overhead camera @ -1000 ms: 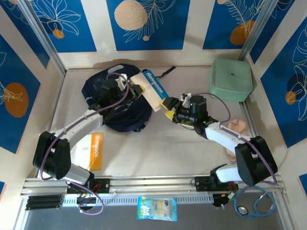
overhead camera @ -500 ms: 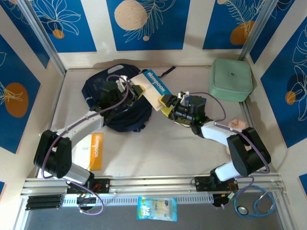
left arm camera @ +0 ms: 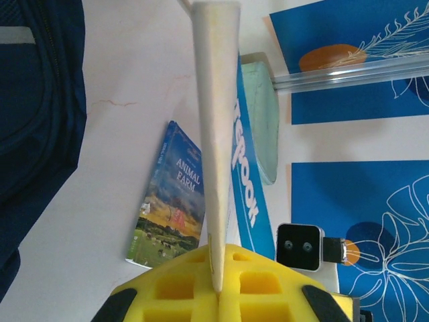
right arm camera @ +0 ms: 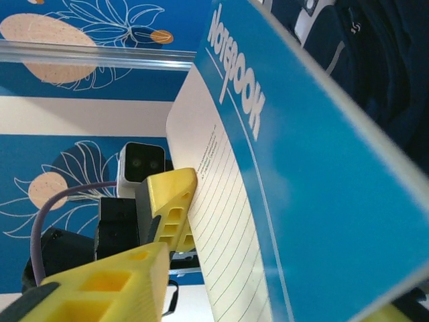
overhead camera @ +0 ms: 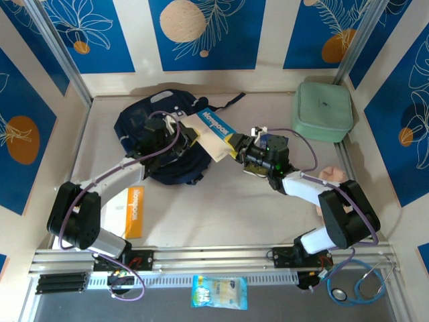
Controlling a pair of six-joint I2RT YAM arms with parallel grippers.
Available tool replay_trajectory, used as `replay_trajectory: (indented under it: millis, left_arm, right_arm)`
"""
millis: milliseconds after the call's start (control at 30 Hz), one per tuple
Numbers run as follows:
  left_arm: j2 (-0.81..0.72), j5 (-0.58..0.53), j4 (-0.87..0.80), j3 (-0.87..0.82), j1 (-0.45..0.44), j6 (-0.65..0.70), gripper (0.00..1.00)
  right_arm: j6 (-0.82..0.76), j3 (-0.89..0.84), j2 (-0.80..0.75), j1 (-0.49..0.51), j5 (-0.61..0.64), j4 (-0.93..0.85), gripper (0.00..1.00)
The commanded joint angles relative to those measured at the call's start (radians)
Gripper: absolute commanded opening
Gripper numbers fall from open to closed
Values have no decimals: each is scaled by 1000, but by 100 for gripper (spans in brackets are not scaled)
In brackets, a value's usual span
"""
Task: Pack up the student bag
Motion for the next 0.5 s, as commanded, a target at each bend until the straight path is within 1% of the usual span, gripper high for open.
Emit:
replay_trajectory:
  millis: [0, 33, 100, 167, 200, 267, 300, 400, 467]
  left_arm:
    - [-15, 9, 3, 1, 10, 18, 0]
    - [-14, 12, 0, 2, 10, 20, 4]
    - [-13, 16, -11, 6, 11, 33, 17]
    - [-18, 8, -56, 12, 15, 73, 38]
    - [-21, -1, -89, 15, 18, 103, 45]
    - [-32, -37, -199, 25, 32, 196, 56]
    - [-36, -53, -249, 33, 39, 253, 60]
    - [-41, -142, -460, 85, 53, 472, 78]
    - [-26, -208, -590, 135, 53, 640, 87]
  right_arm:
    - [-23, 25, -14, 4, 9, -24, 34]
    - [-31, 38, -11, 7, 8, -50, 29]
    - [-49, 62, -11, 7, 9, -120, 16]
    - [-77, 80, -18, 8, 19, -203, 6]
    - [-93, 84, -25, 7, 26, -232, 3]
    - [-136, 87, -49, 5, 50, -307, 0]
    - [-156, 86, -65, 3, 65, -347, 0]
    - [-232, 82, -128, -8, 113, -482, 0]
    - [-278, 73, -178, -21, 143, -558, 0]
